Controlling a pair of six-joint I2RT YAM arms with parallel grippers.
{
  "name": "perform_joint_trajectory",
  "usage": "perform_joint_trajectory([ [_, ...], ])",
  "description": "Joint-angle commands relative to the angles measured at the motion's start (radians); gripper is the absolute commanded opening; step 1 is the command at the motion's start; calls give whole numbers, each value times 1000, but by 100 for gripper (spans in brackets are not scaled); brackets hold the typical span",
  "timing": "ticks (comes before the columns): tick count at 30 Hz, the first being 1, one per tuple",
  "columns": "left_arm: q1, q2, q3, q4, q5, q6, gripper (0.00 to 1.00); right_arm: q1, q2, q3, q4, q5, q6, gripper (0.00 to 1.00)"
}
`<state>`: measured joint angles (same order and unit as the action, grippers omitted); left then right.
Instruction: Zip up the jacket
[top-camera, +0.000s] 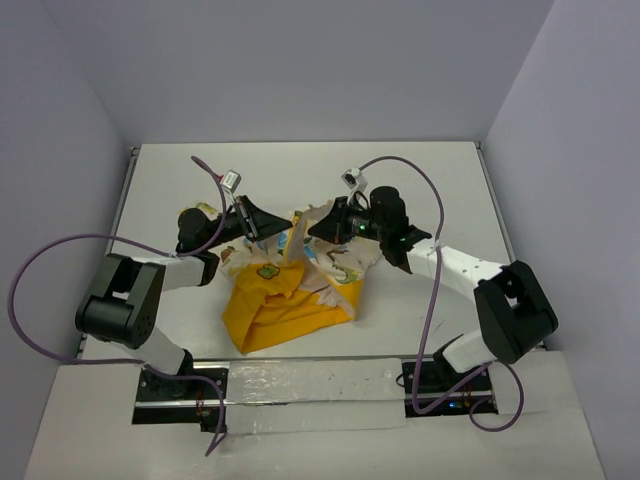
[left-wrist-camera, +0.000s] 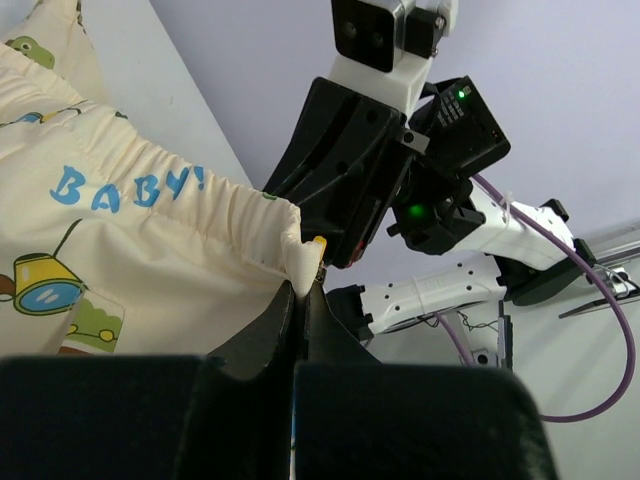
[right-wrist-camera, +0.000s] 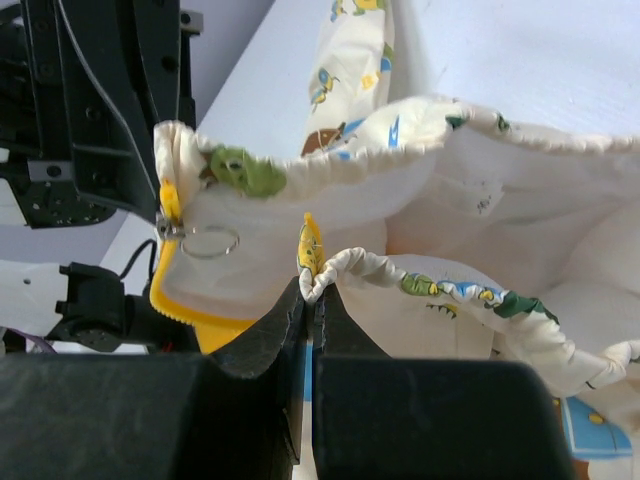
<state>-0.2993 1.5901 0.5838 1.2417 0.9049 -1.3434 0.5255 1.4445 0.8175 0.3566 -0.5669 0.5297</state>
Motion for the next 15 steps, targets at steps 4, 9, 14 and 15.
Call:
perform_joint_trajectory([
  [4,-8,-64,25,-42,31,76,0,-1,47,55,172,-76,28,0],
  [9,-23,-71,41,-95,29,111,0,3,52,25,260,-126,61,0],
  [14,-29,-59,46,-91,28,109,0,9,25,-3,294,-143,59,0],
  [15,-29,-55,47,-92,27,109,0,10,19,-9,295,-143,59,0],
])
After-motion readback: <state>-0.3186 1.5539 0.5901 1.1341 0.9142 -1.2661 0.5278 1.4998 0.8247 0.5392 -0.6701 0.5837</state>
